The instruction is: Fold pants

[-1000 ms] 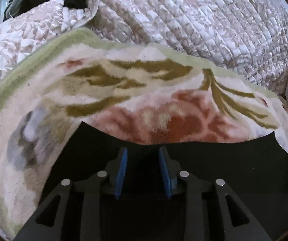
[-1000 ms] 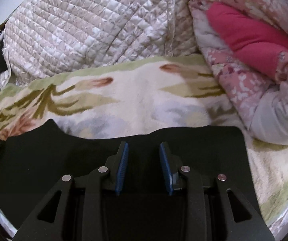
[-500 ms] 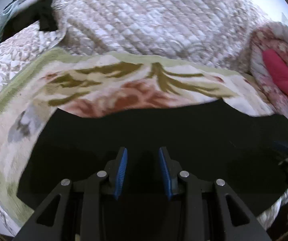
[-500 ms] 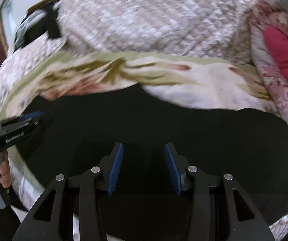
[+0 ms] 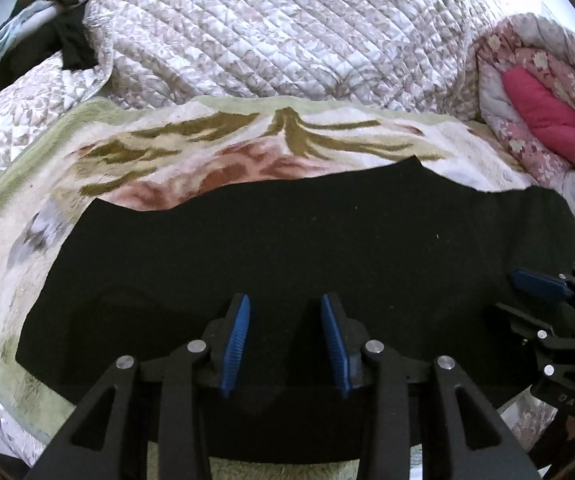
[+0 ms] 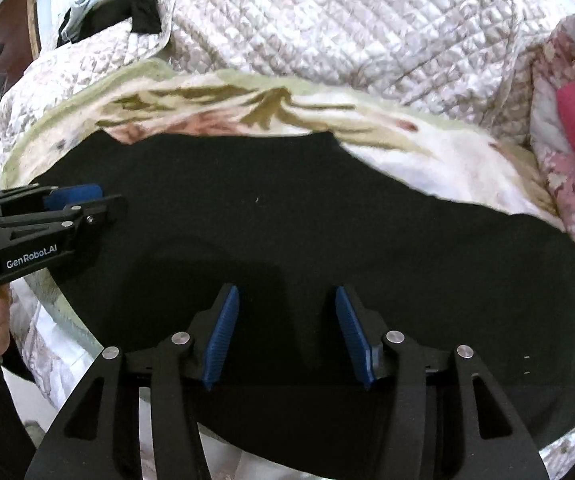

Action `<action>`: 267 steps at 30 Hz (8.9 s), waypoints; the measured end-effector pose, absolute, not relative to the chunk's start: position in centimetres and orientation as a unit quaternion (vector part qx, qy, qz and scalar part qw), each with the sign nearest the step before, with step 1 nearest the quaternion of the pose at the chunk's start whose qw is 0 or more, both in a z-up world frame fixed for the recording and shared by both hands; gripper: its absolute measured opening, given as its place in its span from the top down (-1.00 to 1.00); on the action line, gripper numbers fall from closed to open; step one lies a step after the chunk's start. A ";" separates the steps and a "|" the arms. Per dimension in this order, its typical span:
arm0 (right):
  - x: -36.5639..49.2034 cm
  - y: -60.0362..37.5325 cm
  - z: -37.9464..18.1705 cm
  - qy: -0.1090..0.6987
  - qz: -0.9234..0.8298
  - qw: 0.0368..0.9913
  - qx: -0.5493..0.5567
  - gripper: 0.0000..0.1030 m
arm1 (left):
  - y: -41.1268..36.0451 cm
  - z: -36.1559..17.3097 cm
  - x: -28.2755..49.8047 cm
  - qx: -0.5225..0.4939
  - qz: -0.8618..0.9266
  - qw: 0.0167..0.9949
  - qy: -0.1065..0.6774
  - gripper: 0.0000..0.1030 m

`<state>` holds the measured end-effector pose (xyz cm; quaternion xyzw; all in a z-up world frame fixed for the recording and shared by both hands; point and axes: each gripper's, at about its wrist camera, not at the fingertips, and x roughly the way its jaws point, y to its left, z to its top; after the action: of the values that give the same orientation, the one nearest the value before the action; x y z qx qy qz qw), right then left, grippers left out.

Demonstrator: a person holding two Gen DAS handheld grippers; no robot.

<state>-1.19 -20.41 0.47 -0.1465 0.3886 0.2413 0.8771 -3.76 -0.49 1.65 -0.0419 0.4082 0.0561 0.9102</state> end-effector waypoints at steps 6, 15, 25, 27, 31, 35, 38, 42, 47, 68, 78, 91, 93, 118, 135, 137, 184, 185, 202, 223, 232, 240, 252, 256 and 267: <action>0.5 -23.0 0.2 0.396 0.197 0.891 -0.099 0.00 | 1.3 1.5 -3.8 -0.053 0.090 0.909 0.405 0.22; 1.4 -24.9 1.0 0.388 0.152 0.907 -0.056 0.00 | 2.9 1.3 -3.7 -0.063 0.119 0.904 0.407 0.21; -0.9 -20.4 1.0 0.379 0.266 0.879 -0.114 0.00 | 2.6 1.2 -5.2 -0.064 0.124 0.903 0.407 0.21; -0.8 -20.1 0.3 0.394 0.268 0.871 -0.122 0.00 | 2.6 1.3 -5.4 -0.060 0.126 0.903 0.406 0.21; -1.3 -20.3 1.0 0.377 0.276 0.876 -0.121 0.00 | 3.2 1.8 -6.3 -0.070 0.145 0.904 0.396 0.21; -1.1 -20.3 0.6 0.390 0.276 0.871 -0.119 0.00 | 4.7 1.1 -7.1 -0.098 0.159 0.896 0.404 0.20; -1.1 -20.4 0.7 0.392 0.278 0.870 -0.114 0.00 | 5.4 1.3 -7.5 -0.110 0.161 0.895 0.401 0.19; -1.1 -20.6 0.8 0.391 0.280 0.870 -0.110 0.00 | 6.8 1.4 -8.5 -0.143 0.171 0.891 0.395 0.19; -1.1 -20.9 0.9 0.391 0.279 0.870 -0.110 0.00 | 8.0 1.6 -10.9 -0.175 0.171 0.894 0.375 0.19; -0.9 -20.6 1.3 0.385 0.287 0.872 -0.096 0.00 | 11.7 -0.3 -10.0 -0.255 0.174 0.884 0.351 0.18; -0.9 -21.6 2.4 0.374 0.280 0.881 -0.073 0.00 | 11.6 0.9 -8.7 -0.227 0.176 0.884 0.368 0.85; 1.1 -27.6 4.8 0.360 0.205 0.909 0.050 0.00 | 0.2 8.5 -2.5 -0.113 -0.020 0.932 0.344 0.85; 1.4 -29.0 5.0 0.359 0.188 0.911 0.073 0.00 | -2.7 8.5 -1.6 -0.098 -0.065 0.930 0.349 0.85; 2.9 -30.0 2.7 0.428 0.251 0.855 0.150 0.00 | -4.4 5.8 -3.5 -0.103 -0.141 0.908 0.380 0.40; 5.9 -25.6 -0.1 0.488 0.301 0.807 0.141 0.74 | -0.6 2.8 -3.2 -0.125 -0.071 0.908 0.393 0.40; 6.4 -26.4 -0.6 0.496 0.299 0.797 0.173 0.81 | -0.5 2.6 -3.2 -0.129 -0.070 0.907 0.394 0.40; 10.1 -23.5 1.0 0.465 0.233 0.854 0.027 0.83 | -2.0 0.8 6.3 -0.083 -0.060 0.891 0.442 0.36; 10.1 -23.7 1.1 0.466 0.233 0.853 0.032 0.83 | -2.3 0.8 6.1 -0.074 -0.061 0.893 0.439 0.30; -2.4 -25.0 1.3 0.405 0.257 0.875 -0.057 0.72 | -5.0 1.8 -6.3 -0.079 -0.082 0.905 0.410 0.28; -0.9 -36.5 2.5 0.376 0.100 0.911 0.138 0.39 | -5.6 1.0 -7.2 -0.065 -0.072 0.915 0.392 0.28; -4.5 -41.6 3.0 0.355 0.049 0.900 0.247 -0.12 | -5.6 1.0 -7.2 -0.066 -0.072 0.915 0.392 0.26; -2.4 -43.6 1.7 0.367 0.036 0.879 0.303 -0.19 | -5.6 1.0 -7.2 -0.066 -0.073 0.915 0.392 0.25; -0.2 -43.8 3.0 0.330 0.024 0.893 0.306 -0.21 | -5.6 1.0 -7.2 -0.066 -0.072 0.915 0.392 0.24; 2.3 -44.1 1.8 0.365 0.011 0.881 0.301 0.13 | -5.6 1.1 -7.2 -0.066 -0.072 0.915 0.392 0.22; 2.3 -40.8 5.5 0.347 0.071 0.905 0.236 0.64 | -5.4 1.7 -6.7 -0.076 -0.072 0.911 0.400 0.18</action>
<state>2.26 -40.77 5.50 0.2355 0.3471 0.0714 0.9050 -6.70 -5.45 1.74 -0.0755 0.3999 -0.0717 0.9106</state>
